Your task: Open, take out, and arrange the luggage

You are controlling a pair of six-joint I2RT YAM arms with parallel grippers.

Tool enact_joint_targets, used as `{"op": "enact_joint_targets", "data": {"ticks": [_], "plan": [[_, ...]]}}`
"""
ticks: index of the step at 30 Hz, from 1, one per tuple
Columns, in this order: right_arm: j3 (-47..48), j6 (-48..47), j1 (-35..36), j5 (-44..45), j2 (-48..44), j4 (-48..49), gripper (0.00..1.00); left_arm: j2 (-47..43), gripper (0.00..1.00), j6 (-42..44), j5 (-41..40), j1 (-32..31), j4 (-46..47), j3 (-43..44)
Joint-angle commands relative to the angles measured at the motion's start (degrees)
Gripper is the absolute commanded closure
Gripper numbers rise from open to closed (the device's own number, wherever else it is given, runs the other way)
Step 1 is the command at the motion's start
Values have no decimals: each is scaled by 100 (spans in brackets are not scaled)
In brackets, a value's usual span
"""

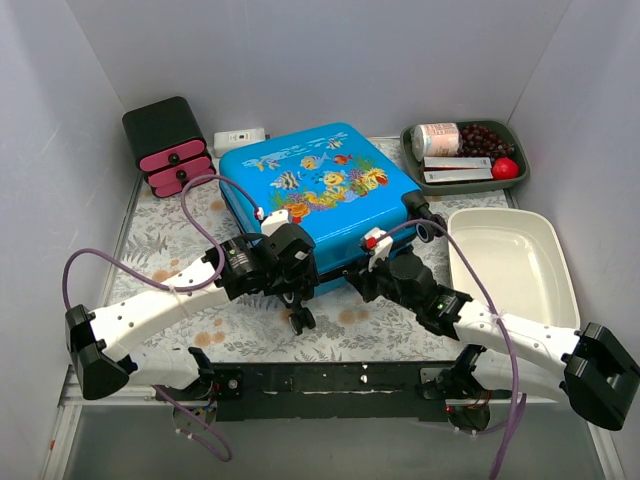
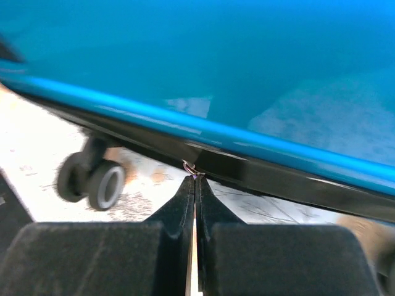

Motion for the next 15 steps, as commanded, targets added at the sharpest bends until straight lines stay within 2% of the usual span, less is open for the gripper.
{"op": "enact_joint_targets", "data": {"ticks": [1, 8, 12, 15], "plan": [[-81, 312, 526, -1063, 106, 1290, 99, -153, 100, -164, 325, -85, 2297, 737], [42, 216, 1247, -765, 633, 2274, 99, -117, 100, -533, 404, -85, 2447, 763], [-11, 146, 1678, 95, 959, 3048, 99, -126, 100, -858, 483, -85, 2596, 719], [-230, 119, 1967, 692, 1152, 4100, 99, -100, 100, -1227, 589, -85, 2640, 737]]}}
